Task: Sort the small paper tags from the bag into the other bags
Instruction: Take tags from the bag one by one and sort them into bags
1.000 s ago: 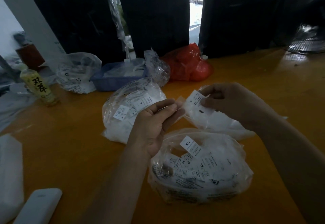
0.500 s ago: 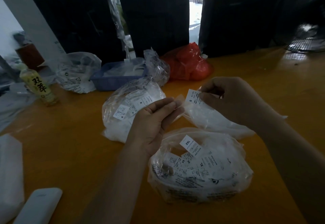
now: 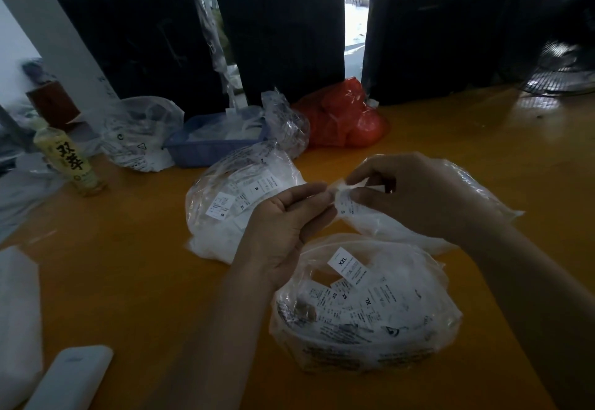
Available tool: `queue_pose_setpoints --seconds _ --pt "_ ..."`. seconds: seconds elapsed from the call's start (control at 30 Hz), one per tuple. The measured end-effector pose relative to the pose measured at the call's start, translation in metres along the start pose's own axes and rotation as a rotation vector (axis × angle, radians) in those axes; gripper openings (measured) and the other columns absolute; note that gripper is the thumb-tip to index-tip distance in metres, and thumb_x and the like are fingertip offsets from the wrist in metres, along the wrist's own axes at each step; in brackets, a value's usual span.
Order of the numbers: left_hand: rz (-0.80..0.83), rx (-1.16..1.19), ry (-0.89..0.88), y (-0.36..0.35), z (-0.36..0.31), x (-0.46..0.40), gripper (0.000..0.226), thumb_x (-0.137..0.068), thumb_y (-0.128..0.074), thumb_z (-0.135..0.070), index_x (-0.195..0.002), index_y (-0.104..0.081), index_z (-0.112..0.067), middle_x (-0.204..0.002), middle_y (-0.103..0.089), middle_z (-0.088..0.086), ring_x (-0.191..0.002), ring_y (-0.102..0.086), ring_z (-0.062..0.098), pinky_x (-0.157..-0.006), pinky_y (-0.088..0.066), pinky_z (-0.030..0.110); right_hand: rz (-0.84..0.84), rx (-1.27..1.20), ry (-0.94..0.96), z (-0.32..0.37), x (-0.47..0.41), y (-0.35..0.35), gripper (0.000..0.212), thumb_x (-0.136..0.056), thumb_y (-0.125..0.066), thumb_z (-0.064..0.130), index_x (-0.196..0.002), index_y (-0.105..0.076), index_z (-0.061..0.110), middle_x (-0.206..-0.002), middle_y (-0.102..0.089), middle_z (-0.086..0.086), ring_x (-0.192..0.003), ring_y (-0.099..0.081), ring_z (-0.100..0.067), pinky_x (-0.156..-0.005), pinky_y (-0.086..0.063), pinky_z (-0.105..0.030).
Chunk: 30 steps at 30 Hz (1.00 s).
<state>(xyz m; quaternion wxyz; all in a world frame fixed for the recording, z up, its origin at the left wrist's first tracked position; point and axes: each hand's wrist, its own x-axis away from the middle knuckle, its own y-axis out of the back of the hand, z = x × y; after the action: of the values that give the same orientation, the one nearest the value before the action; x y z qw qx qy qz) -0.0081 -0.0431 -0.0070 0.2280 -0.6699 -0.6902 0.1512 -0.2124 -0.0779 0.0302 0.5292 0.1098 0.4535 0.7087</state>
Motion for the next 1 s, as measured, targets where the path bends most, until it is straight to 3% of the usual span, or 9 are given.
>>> queue_pose_setpoints --seconds 0.07,0.17,0.3,0.4,0.47,0.6,0.73,0.87,1.0 --pt "0.004 -0.013 -0.007 -0.001 0.001 0.001 0.038 -0.068 -0.082 -0.007 -0.105 -0.074 -0.001 -0.101 -0.079 0.018 -0.093 -0.079 0.021 -0.073 -0.062 0.022 -0.017 -0.035 -0.012 0.0 0.0 -0.002 0.015 -0.091 -0.073 0.035 -0.103 -0.067 0.04 -0.083 -0.066 0.019 -0.082 -0.057 0.018 -0.065 -0.039 0.002" --pt "-0.037 -0.016 -0.024 -0.001 0.0 0.001 0.04 -0.069 -0.082 -0.008 -0.107 -0.073 0.0 -0.101 -0.079 0.019 -0.094 -0.079 0.023 -0.072 -0.062 0.023 -0.037 -0.085 -0.019 0.0 -0.001 -0.001 0.011 -0.091 -0.073 0.031 -0.098 -0.069 0.039 -0.084 -0.068 0.018 -0.082 -0.061 0.008 -0.064 -0.045 -0.003" --pt "-0.045 0.007 -0.033 0.0 0.001 0.0 0.042 -0.07 -0.082 -0.007 -0.109 -0.072 0.003 -0.105 -0.078 0.021 -0.101 -0.077 0.028 -0.082 -0.064 0.03 -0.032 -0.121 -0.021 -0.002 0.0 0.003 0.009 -0.091 -0.072 0.032 -0.099 -0.072 0.038 -0.089 -0.069 0.02 -0.085 -0.064 0.004 -0.07 -0.049 -0.005" --pt "-0.034 0.014 -0.035 -0.001 0.002 0.001 0.041 -0.068 -0.083 -0.009 -0.107 -0.073 0.002 -0.106 -0.078 0.02 -0.101 -0.078 0.026 -0.08 -0.063 0.026 -0.024 -0.107 -0.017 -0.001 0.0 0.003 0.008 -0.092 -0.07 0.035 -0.099 -0.071 0.038 -0.092 -0.07 0.015 -0.085 -0.065 -0.004 -0.076 -0.052 -0.016" --pt "-0.044 0.009 -0.04 -0.002 0.003 0.001 0.038 -0.068 -0.082 -0.009 -0.104 -0.074 0.001 -0.102 -0.079 0.017 -0.097 -0.078 0.023 -0.076 -0.062 0.022 -0.02 -0.089 -0.02 -0.001 0.0 0.004 0.008 -0.091 -0.069 0.037 -0.099 -0.071 0.039 -0.093 -0.071 0.014 -0.084 -0.066 -0.006 -0.071 -0.056 -0.024" --pt "-0.046 0.033 -0.05 -0.002 0.003 0.001 0.029 -0.065 -0.082 -0.009 -0.094 -0.079 -0.002 -0.101 -0.079 0.017 -0.094 -0.079 0.025 -0.075 -0.062 0.023 -0.083 -0.08 -0.028 -0.001 0.0 0.008 0.01 -0.092 -0.071 0.033 -0.1 -0.068 0.039 -0.093 -0.067 0.022 -0.085 -0.065 0.004 -0.068 -0.055 -0.016" --pt "-0.059 0.068 -0.07 -0.001 0.001 0.0 0.035 -0.07 -0.08 -0.007 -0.103 -0.075 0.001 -0.102 -0.079 0.02 -0.095 -0.079 0.028 -0.075 -0.062 0.023 -0.17 -0.106 -0.031 0.0 0.0 0.015 0.01 -0.092 -0.072 0.024 -0.1 -0.069 0.031 -0.09 -0.062 0.026 -0.088 -0.058 0.021 -0.063 -0.046 -0.001" --pt "-0.077 0.114 -0.069 -0.002 0.002 0.0 0.035 -0.073 -0.078 -0.007 -0.106 -0.072 0.003 -0.102 -0.078 0.02 -0.095 -0.078 0.029 -0.074 -0.062 0.024 -0.2 -0.077 -0.018 0.001 0.001 0.017 0.007 -0.092 -0.073 0.025 -0.097 -0.069 0.028 -0.091 -0.063 0.025 -0.08 -0.064 0.006 -0.065 -0.048 -0.002" --pt "-0.087 0.116 -0.068 -0.003 0.001 0.001 0.038 -0.072 -0.078 -0.007 -0.108 -0.071 0.004 -0.103 -0.078 0.021 -0.096 -0.078 0.029 -0.074 -0.062 0.023 -0.206 -0.089 -0.002 0.003 0.001 0.012 0.006 -0.091 -0.074 0.023 -0.096 -0.071 0.022 -0.091 -0.067 0.019 -0.082 -0.065 0.007 -0.064 -0.047 -0.002"
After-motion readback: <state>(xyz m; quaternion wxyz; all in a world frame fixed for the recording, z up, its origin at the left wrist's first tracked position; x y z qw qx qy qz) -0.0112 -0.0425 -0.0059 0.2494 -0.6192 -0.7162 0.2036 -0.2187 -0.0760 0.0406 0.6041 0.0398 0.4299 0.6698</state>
